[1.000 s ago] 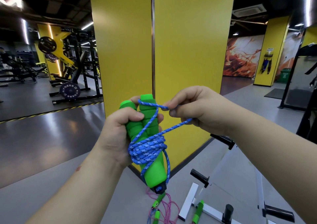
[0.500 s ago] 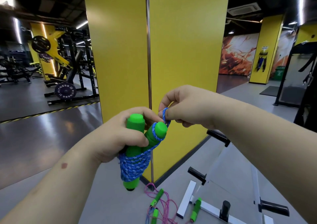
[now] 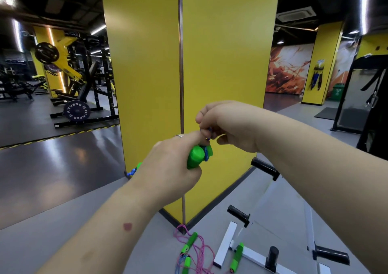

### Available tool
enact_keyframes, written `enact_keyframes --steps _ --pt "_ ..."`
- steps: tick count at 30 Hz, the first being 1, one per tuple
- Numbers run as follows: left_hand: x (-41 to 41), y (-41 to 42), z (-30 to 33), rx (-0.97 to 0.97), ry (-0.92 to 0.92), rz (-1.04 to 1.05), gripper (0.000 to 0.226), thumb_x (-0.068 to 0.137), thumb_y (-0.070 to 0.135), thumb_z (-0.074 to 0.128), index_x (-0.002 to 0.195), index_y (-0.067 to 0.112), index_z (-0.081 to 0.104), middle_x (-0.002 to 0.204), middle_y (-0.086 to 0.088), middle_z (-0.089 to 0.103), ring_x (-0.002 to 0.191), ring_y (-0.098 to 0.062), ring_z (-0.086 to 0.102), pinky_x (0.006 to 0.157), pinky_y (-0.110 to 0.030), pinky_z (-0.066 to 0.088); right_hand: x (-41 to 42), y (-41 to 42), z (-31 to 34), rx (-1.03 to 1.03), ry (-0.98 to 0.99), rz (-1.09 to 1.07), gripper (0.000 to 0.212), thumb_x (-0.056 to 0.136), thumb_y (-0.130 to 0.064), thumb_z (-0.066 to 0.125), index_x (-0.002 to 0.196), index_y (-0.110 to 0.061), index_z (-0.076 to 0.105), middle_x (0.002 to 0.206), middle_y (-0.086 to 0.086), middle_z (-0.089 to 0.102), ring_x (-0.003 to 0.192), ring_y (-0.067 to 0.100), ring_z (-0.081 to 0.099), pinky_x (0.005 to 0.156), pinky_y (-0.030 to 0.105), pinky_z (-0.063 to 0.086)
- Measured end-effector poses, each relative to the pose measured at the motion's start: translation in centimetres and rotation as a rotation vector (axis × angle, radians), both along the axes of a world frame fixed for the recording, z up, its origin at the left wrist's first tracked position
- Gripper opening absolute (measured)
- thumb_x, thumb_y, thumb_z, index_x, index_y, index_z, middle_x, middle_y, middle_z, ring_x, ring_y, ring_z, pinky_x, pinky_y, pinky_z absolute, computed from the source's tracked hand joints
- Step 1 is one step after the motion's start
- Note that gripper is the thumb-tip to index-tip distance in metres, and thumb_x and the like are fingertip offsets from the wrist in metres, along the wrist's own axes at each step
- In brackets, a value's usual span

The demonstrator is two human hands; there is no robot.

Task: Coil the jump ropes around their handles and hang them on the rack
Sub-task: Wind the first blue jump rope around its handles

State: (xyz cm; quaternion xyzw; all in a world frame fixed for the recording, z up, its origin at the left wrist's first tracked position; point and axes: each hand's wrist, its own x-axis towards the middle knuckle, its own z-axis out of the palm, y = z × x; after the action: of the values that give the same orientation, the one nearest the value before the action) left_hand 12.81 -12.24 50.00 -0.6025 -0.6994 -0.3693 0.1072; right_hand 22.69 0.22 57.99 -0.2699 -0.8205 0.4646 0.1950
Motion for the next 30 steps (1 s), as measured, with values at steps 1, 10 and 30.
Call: enact_keyframes --steps 1,10,30 --pt "-0.2 0.0 0.1 0.001 -0.015 0.003 0.048 0.078 0.008 0.062 0.11 0.041 0.054 0.091 0.016 0.057 0.087 -0.014 0.051 0.072 -0.034 0.046 0.2 0.0 0.2 0.006 0.029 0.029 0.016 0.089 -0.001 0.047 0.089 -0.013 0.057 0.062 0.005 0.056 0.068 0.022 0.047 0.062 0.031 0.037" --pt "-0.9 -0.7 0.3 0.028 -0.355 -0.077 0.038 0.082 0.005 0.062 0.099 0.039 0.055 0.073 0.007 0.056 0.059 -0.011 0.046 0.052 -0.026 0.04 1.2 0.7 -0.1 -0.055 0.216 0.236 0.017 0.097 0.001 0.047 0.101 -0.014 0.055 0.066 0.007 0.061 0.067 0.022 0.055 0.062 0.032 0.04" --pt "-3.1 -1.0 -0.1 0.421 -1.172 -0.393 0.044 0.071 0.005 0.059 0.114 0.016 0.062 0.101 -0.018 0.073 0.093 -0.029 0.073 0.077 -0.043 0.053 0.3 1.4 -2.3 0.13 -0.034 0.158 0.008 0.09 -0.02 0.068 0.09 -0.013 0.072 0.059 0.0 0.047 0.056 0.015 0.043 0.053 0.026 0.033"
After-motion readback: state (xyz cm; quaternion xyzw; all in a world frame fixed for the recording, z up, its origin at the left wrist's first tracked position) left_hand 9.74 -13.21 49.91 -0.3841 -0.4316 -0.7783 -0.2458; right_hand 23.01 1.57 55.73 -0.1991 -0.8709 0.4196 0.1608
